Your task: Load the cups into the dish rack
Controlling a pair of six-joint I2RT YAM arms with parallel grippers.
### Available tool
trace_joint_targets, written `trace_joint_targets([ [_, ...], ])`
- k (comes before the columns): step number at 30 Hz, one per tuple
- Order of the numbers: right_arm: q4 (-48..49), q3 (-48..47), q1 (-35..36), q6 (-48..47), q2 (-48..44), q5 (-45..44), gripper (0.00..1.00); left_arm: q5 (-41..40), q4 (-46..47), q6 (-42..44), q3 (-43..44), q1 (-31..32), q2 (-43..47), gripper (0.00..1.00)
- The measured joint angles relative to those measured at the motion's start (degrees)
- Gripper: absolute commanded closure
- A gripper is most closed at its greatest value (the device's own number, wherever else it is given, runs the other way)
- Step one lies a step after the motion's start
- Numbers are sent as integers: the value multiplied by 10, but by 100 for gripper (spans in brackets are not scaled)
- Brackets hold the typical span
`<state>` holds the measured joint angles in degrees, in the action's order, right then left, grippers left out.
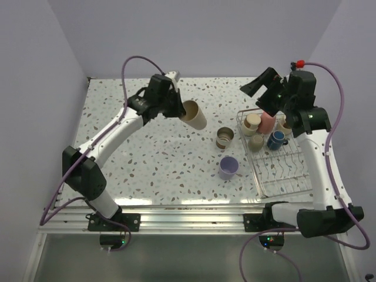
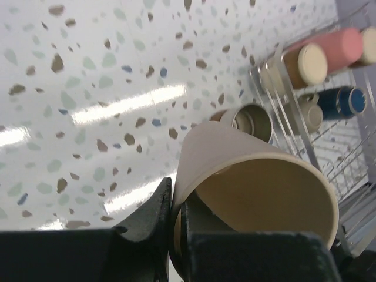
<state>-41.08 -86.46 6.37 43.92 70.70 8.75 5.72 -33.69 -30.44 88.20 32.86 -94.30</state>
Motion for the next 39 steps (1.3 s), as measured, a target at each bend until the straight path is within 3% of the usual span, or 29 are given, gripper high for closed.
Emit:
trace_joint_targets([
  [6, 257, 102, 7, 184, 43, 177, 2, 83, 100, -41, 22, -57, 29, 100],
  [14, 444, 123, 39, 343, 82, 250, 2, 188, 374, -187, -71, -82, 70, 100],
  [24, 522, 122, 59, 395, 87, 236, 2, 212, 555, -285, -125, -95, 70, 100],
  [35, 527, 122, 84, 410, 88, 238, 4, 223, 631, -330, -131, -92, 65, 100],
  [39, 529, 122, 84, 419, 88, 236, 11, 227, 650, -345, -131, -92, 53, 100],
])
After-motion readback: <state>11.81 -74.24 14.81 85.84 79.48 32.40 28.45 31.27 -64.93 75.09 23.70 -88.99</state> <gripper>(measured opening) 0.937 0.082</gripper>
